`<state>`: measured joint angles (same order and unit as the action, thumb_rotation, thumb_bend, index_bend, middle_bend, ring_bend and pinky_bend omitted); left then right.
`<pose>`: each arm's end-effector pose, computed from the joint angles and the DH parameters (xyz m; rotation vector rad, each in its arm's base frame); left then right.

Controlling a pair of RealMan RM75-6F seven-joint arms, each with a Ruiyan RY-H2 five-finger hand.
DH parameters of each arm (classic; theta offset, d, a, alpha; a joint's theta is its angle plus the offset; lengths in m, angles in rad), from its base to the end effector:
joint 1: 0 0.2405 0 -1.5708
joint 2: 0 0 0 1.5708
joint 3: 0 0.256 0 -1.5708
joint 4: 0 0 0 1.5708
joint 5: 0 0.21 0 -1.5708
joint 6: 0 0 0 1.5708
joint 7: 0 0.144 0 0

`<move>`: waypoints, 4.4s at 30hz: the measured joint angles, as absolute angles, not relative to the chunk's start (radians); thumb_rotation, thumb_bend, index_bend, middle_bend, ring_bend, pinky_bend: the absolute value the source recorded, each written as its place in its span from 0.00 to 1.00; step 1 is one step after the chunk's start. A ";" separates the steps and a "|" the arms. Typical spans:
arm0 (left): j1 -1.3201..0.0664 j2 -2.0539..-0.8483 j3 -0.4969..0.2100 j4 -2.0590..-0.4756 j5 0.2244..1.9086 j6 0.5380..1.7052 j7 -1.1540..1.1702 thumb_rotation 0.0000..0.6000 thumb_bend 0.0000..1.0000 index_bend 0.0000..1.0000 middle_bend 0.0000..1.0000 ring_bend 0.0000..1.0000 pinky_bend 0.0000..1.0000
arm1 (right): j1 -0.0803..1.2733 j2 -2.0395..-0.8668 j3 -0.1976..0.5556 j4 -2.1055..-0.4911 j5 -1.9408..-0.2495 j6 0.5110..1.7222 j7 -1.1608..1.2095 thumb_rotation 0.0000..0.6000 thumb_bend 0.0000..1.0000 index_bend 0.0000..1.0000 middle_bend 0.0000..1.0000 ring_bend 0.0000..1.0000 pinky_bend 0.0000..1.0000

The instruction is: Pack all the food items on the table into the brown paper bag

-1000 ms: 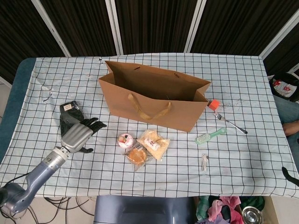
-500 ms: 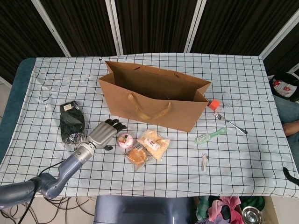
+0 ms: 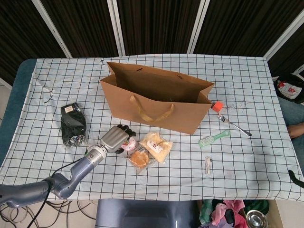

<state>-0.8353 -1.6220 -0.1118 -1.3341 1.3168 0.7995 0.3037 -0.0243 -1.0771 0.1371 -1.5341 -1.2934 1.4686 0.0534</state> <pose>-0.1294 0.3402 -0.0599 -2.1975 -0.7234 -0.8391 -0.3670 -0.1581 0.2063 1.1051 -0.9311 0.7376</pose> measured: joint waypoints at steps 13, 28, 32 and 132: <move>-0.849 -1.653 -0.096 -1.295 1.351 0.809 0.274 1.00 0.31 0.39 0.45 0.28 0.34 | -0.026 -1.073 0.138 -1.536 -1.296 1.470 0.062 1.00 0.22 0.01 0.10 0.19 0.19; -0.804 -1.496 -0.117 -1.544 1.481 1.023 0.242 1.00 0.32 0.40 0.45 0.28 0.34 | -0.028 -1.071 0.138 -1.537 -1.300 1.475 0.067 1.00 0.22 0.01 0.10 0.19 0.19; -0.783 -1.418 -0.130 -1.663 1.550 1.116 0.243 1.00 0.32 0.40 0.45 0.28 0.34 | -0.027 -1.073 0.136 -1.539 -1.304 1.474 0.063 1.00 0.22 0.01 0.10 0.19 0.19; -0.721 -1.422 -0.017 -1.606 1.562 0.953 0.204 1.00 0.03 0.13 0.16 0.00 0.12 | -0.033 -1.074 0.143 -1.540 -1.294 1.485 0.047 1.00 0.22 0.01 0.10 0.19 0.19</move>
